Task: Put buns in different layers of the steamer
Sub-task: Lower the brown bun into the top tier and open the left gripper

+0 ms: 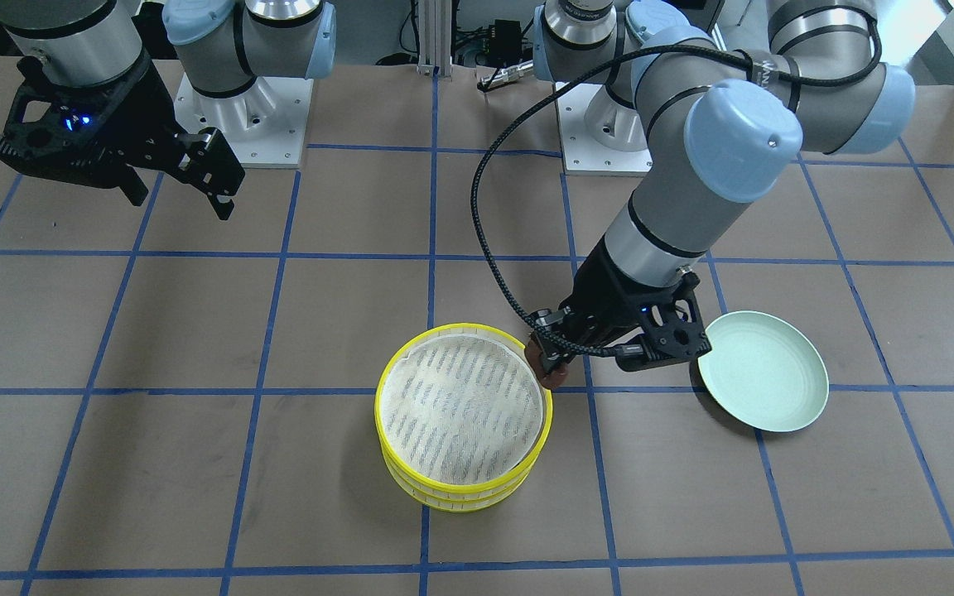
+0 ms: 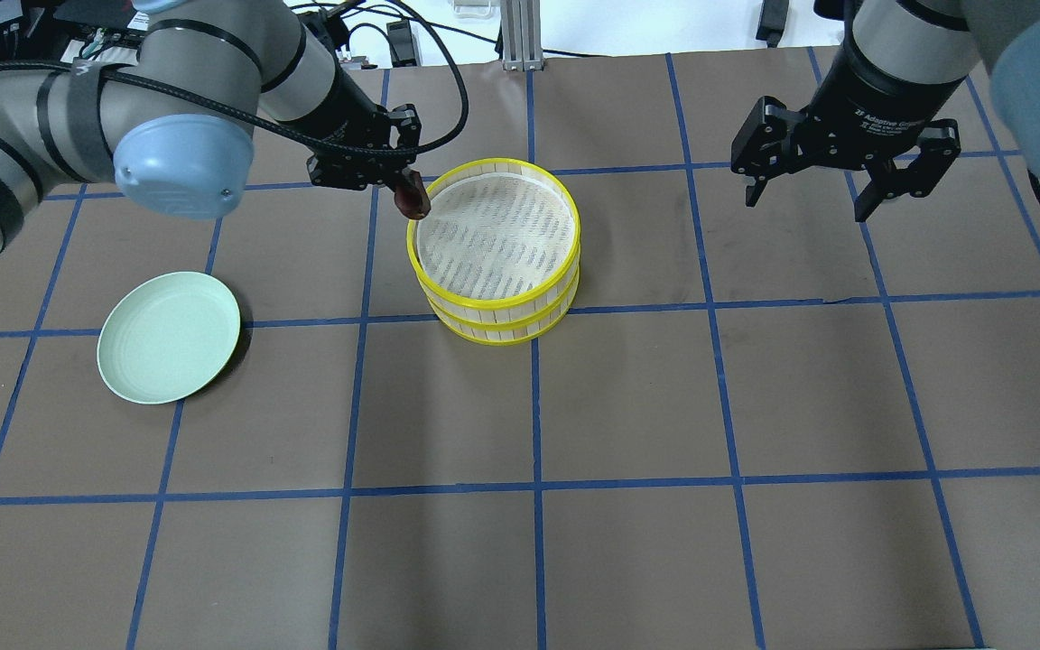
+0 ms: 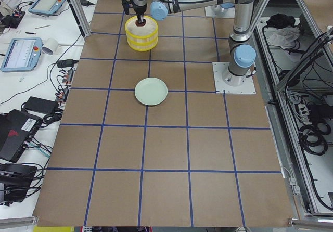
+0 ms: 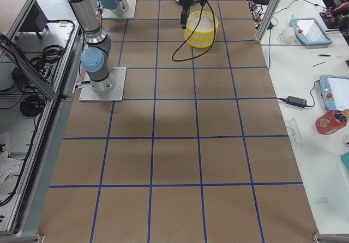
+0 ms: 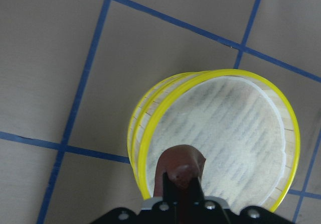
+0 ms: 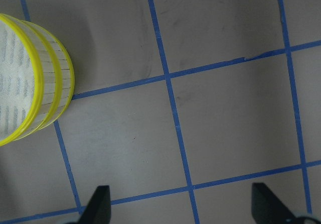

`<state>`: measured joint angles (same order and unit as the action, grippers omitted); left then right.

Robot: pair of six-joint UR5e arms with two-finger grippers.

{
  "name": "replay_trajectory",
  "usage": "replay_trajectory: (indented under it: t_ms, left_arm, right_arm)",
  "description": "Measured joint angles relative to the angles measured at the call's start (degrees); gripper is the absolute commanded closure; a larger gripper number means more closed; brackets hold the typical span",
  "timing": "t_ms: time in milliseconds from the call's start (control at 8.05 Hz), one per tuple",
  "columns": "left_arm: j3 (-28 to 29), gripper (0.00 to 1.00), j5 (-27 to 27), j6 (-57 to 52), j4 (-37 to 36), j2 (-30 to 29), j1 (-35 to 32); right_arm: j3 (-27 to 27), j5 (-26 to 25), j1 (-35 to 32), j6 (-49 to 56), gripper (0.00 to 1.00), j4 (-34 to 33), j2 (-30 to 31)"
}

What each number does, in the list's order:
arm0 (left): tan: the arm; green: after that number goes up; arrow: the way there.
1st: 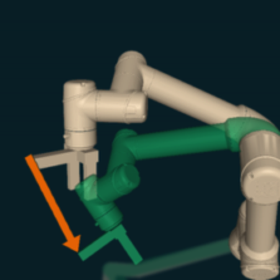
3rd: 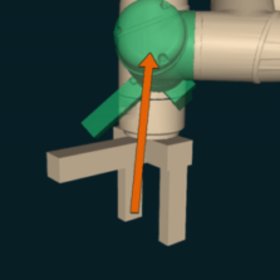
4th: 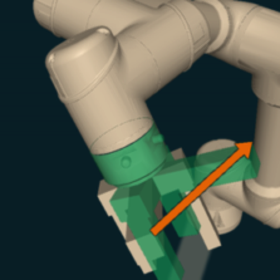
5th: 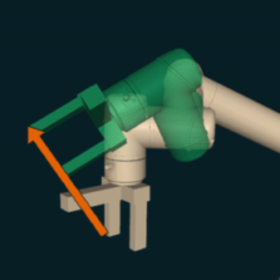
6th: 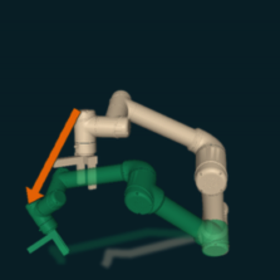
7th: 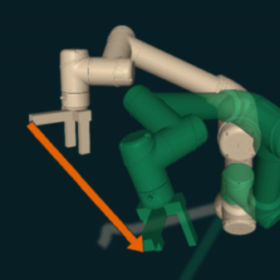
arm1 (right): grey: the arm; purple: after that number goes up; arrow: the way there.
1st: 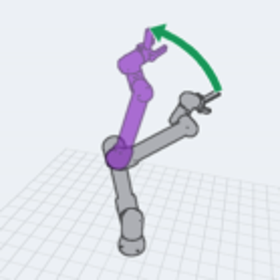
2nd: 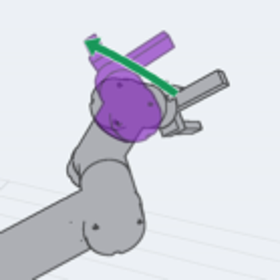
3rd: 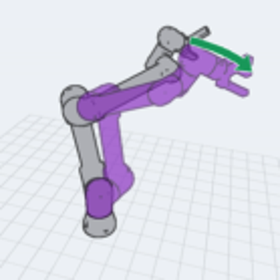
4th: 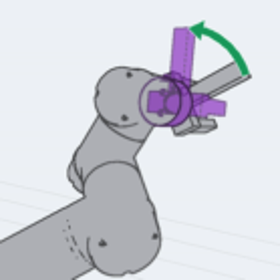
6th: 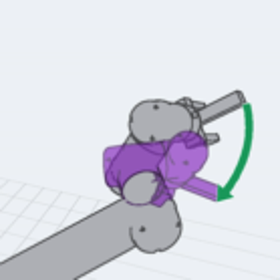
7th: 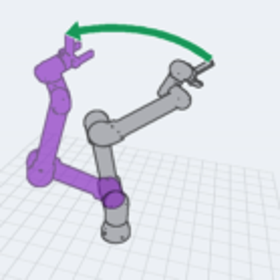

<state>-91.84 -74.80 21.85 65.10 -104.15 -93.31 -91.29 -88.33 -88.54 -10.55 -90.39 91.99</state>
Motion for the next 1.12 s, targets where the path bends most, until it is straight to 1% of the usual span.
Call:
replay_trajectory:
  t_ms: [249,373,497,621,746,870,1118]
  left_arm:
    - [-0.1,1.0,3.8,1.6,-4.3,-3.6,-2.1]
    - [-0.1,0.85,4.6,2.2,-6.3,-5.5,-3.1]
    - [-0.1,0.54,5.0,2.4,-7.9,-7.1,-3.8]
    - [-0.2,0.31,5.1,2.4,-8.7,-8.1,-4.1]
    - [-0.3,0.16,5.2,2.3,-9.1,-8.7,-4.2]
    - [-0.4,0.12,5.2,2.3,-9.3,-8.8,-4.3]
    - [-0.4,0.12,5.1,2.4,-9.4,-8.7,-4.4]
  right_arm:
    - [-0.3,0.1,0.1,0.2,0.0,0.0,0.1]
    - [-0.3,0.1,0.1,0.3,0.0,0.0,0.1]
    - [-0.4,0.1,0.1,0.3,0.0,0.0,0.1]
    - [-0.4,0.1,0.1,0.3,0.0,0.0,0.0]
    - [-0.4,0.1,0.1,0.3,0.0,0.0,0.0]
    - [-0.4,0.0,0.1,0.3,0.0,0.0,0.0]
    - [-0.5,-0.2,0.1,0.3,0.0,-0.1,0.0]
